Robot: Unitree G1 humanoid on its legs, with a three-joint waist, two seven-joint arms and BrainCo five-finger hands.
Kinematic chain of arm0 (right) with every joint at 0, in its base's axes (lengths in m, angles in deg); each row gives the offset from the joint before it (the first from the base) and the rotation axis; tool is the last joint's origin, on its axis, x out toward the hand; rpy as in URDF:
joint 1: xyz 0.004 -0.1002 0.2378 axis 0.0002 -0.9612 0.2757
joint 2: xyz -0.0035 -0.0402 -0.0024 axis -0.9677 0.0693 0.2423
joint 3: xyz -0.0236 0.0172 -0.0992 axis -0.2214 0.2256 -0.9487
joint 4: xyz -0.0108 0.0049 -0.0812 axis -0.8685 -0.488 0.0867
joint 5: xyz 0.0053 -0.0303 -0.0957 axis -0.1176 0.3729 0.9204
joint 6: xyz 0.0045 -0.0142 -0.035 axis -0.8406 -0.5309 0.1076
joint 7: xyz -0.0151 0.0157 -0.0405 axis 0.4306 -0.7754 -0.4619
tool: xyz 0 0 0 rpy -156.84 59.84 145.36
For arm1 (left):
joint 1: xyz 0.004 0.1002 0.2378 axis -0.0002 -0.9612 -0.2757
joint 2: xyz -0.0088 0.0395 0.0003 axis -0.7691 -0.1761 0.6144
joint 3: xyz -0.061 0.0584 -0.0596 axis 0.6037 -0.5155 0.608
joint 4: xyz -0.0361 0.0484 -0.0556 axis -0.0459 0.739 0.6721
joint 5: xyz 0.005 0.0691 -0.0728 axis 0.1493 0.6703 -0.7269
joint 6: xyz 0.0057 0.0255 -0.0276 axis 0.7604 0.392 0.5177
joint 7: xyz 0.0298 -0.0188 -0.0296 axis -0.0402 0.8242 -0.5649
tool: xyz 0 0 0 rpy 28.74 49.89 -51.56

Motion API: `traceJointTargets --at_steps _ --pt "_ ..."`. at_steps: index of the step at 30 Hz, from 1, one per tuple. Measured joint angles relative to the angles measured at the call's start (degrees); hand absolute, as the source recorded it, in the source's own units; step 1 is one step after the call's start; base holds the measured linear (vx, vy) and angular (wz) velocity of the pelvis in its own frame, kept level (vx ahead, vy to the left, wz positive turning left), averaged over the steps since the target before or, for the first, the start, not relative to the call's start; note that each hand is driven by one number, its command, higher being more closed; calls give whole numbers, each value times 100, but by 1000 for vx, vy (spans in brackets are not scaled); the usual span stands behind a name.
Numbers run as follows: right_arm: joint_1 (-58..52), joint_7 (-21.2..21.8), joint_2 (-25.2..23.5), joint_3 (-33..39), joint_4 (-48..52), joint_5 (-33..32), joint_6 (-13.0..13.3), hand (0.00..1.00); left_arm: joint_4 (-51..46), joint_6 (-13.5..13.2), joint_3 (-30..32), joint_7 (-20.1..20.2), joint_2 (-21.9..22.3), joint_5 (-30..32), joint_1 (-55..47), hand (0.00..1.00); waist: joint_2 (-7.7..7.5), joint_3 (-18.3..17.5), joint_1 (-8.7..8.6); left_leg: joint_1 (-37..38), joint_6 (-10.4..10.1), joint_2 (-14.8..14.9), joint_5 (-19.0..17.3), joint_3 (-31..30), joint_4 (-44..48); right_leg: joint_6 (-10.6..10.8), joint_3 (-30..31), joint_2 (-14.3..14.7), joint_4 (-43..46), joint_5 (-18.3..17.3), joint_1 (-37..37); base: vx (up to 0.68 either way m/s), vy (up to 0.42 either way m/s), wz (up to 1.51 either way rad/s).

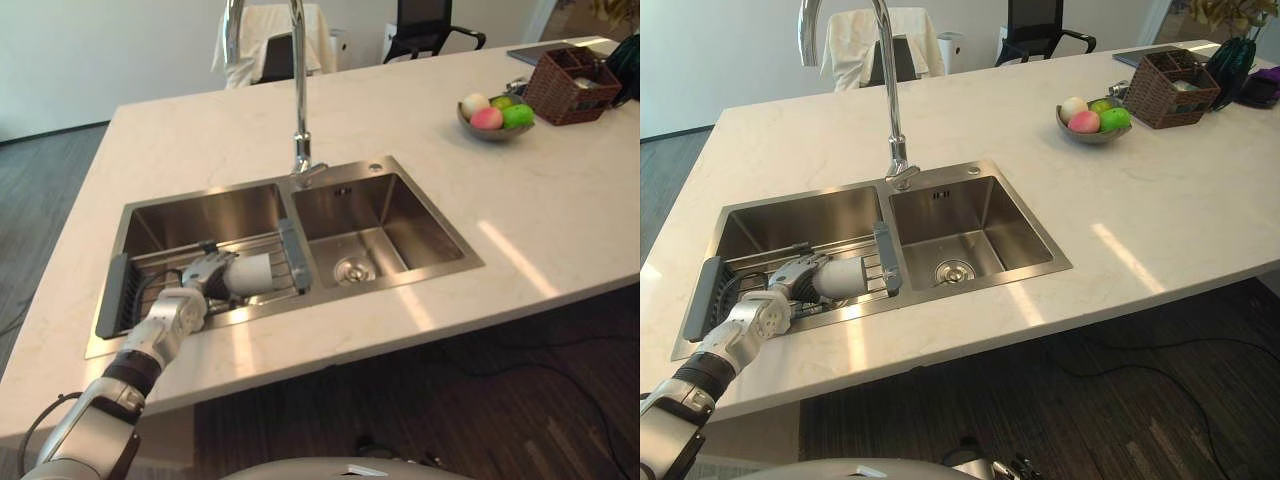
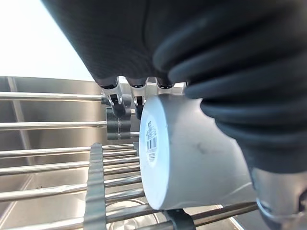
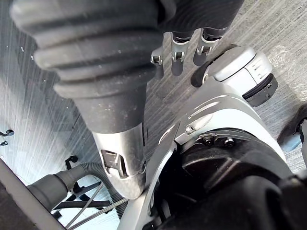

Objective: Walk over to the sink, pick up the cup, carry it to the dishwasher, place the cup inside the dishwasher, then close the dishwasher door

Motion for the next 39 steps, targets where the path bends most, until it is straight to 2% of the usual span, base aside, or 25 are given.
traceJointTargets --at_steps 10,20,27,28,32,39 --pt "15 11 -3 98 -173 57 16 0 235 339 82 145 307 11 35 0 -44 -62 -23 63 -11 -4 -22 38 0 -38 45 0 -35 -20 32 0 0 -1" --pt "14 73 -86 267 -181 69 51 0 247 466 -132 204 395 560 117 0 -42 -62 -120 79 -18 -5 -31 63 0 -38 85 4 -36 -23 30 0 0 -1" --pt "15 168 -112 300 -180 71 62 0 468 564 -290 354 410 559 301 0 -45 -61 -164 160 -24 -11 -83 199 0 -39 210 20 -39 -23 26 -17 -19 -9" --pt "14 172 -114 311 -180 75 53 0 510 603 -334 442 410 559 354 100 -45 -61 -170 163 -26 -10 -86 204 0 -38 213 21 -39 -23 26 -17 -30 -2" --pt "27 183 -103 330 -175 219 37 0 680 693 -364 693 412 551 523 100 -43 -61 -180 189 -34 -8 -104 248 1 -38 254 31 -39 -23 26 -19 -35 -5" --pt "32 313 -67 388 -178 297 -151 0 814 728 -361 802 411 468 587 100 -43 -59 -187 250 -48 -9 -127 321 0 -36 327 41 -40 -25 39 -30 -33 -6"
